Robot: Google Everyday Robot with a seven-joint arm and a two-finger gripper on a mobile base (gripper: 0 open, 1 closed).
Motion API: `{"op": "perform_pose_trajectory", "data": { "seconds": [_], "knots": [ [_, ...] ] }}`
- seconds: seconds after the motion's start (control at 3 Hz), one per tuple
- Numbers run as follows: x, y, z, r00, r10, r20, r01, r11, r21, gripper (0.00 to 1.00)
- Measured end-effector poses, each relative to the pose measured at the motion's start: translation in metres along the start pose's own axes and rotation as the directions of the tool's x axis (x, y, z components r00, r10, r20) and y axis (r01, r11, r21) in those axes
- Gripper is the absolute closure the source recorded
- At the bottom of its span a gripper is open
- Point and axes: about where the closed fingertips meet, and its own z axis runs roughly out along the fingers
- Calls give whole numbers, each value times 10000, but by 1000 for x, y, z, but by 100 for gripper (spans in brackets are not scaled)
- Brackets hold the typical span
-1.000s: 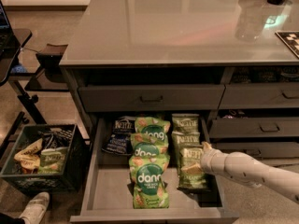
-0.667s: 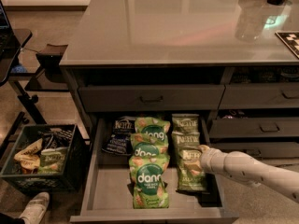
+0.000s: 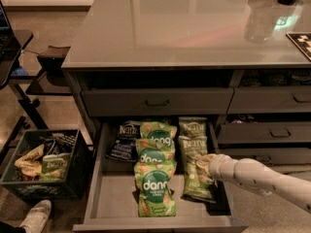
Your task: Pick green jalapeno chip bag from middle drawer and place on counter
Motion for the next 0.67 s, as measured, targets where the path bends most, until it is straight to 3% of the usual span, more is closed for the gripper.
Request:
{"op": "perform_pose_trajectory", "data": {
  "seconds": [0.33, 0.67],
  "knots": [
    [-3, -1, -5, 9979, 496, 420, -490, 9987, -165, 100],
    [-3, -1, -6, 9976, 528, 445, -520, 9985, -185, 100]
  ]
}}
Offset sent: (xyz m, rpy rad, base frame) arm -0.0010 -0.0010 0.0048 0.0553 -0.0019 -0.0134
